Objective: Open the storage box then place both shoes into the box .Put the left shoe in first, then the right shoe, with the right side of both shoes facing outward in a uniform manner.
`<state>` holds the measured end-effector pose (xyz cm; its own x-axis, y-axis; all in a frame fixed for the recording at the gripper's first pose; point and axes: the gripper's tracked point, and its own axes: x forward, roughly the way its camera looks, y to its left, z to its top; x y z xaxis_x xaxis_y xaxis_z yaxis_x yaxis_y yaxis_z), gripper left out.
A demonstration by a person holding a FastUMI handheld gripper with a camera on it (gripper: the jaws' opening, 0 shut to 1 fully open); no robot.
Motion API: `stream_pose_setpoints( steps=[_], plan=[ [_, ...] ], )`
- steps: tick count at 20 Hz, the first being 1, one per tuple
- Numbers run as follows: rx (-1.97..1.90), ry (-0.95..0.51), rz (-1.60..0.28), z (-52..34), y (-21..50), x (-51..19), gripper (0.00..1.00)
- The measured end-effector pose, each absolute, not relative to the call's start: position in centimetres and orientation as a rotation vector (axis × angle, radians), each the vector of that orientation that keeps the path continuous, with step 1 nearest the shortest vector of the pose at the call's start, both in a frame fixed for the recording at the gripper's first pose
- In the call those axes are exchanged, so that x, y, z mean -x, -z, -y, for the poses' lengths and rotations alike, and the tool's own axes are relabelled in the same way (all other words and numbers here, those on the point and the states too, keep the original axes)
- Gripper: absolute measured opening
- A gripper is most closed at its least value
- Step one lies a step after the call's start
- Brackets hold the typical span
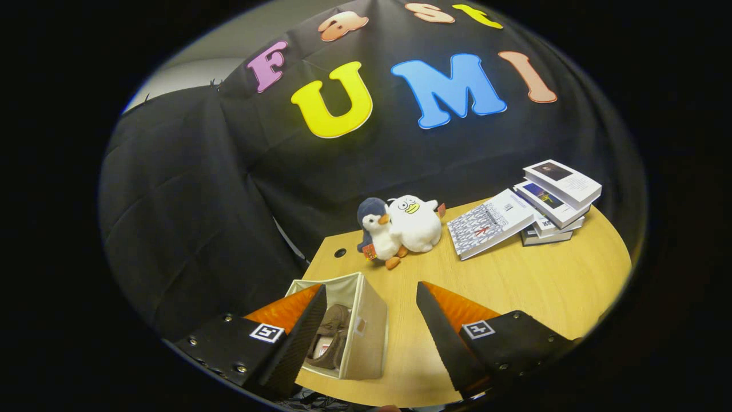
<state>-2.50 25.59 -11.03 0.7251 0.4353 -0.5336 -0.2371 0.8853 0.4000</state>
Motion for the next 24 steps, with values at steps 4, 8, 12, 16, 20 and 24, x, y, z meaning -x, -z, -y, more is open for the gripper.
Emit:
stream_pose_setpoints(
  steps=[4,8,12,16,20,24],
  plan=[
    [-0.23,-0.334,-0.593,-19.9,9.0,1.8,0.97],
    [-0.103,-0.301,-0.399,-15.0,4.5,1.1,0.98],
    [0.042,-0.205,-0.242,-10.5,0.9,1.3,0.97],
    [0.073,-0.162,-0.154,-8.0,-1.1,2.0,0.97],
    [0.11,-0.15,-0.092,-6.5,-2.2,2.5,0.98],
    [0.106,-0.131,-0.033,-5.8,-3.6,2.8,0.97]
  ],
)
